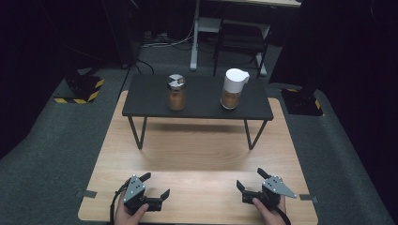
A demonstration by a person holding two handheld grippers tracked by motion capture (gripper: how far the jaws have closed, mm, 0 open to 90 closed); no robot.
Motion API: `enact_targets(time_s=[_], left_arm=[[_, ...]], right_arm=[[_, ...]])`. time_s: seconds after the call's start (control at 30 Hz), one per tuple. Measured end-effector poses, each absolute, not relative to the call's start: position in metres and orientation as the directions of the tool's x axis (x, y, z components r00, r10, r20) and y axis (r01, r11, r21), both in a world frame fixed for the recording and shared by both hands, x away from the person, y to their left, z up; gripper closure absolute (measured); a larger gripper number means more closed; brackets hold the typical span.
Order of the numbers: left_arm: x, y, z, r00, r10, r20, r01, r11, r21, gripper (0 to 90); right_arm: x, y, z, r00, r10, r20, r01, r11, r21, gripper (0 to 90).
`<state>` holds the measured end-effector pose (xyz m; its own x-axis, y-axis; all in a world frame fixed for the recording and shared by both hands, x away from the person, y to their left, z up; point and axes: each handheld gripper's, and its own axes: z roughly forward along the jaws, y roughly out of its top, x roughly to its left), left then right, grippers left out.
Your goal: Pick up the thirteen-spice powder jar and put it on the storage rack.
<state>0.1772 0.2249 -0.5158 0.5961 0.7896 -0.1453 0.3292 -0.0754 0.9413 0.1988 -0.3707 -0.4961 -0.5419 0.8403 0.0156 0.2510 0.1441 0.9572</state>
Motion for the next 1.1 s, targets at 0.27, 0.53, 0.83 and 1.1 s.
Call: enact_targets(time_s=[0.27, 0.53, 0.83, 1.1], left_arm=[[0.1776, 0.2258, -0.5160, 0.595, 0.789, -0.151, 0.332, -0.070, 0.941, 0.6], [0.1782, 0.2261, -0.5156, 0.593, 0.790, -0.154, 0.337, -0.069, 0.939, 0.6], [0.1779, 0.2245, -0.5164, 0.587, 0.792, -0.166, 0.340, -0.056, 0.939, 0.6], [0.1751, 0.2221, -0.5157, 0.585, 0.796, -0.156, 0.337, -0.063, 0.939, 0.6]], right_arm=[[0.1964, -0.3699, -0.4973, -0.536, 0.844, -0.018, 0.270, 0.191, 0.944, 0.1], [0.1955, -0.3701, -0.4961, -0.532, 0.847, -0.020, 0.285, 0.201, 0.937, 0.3], [0.1941, -0.3740, -0.4950, -0.534, 0.846, -0.010, 0.295, 0.197, 0.935, 0.2], [0.1924, -0.3727, -0.4949, -0.546, 0.837, -0.032, 0.281, 0.219, 0.934, 0.2]])
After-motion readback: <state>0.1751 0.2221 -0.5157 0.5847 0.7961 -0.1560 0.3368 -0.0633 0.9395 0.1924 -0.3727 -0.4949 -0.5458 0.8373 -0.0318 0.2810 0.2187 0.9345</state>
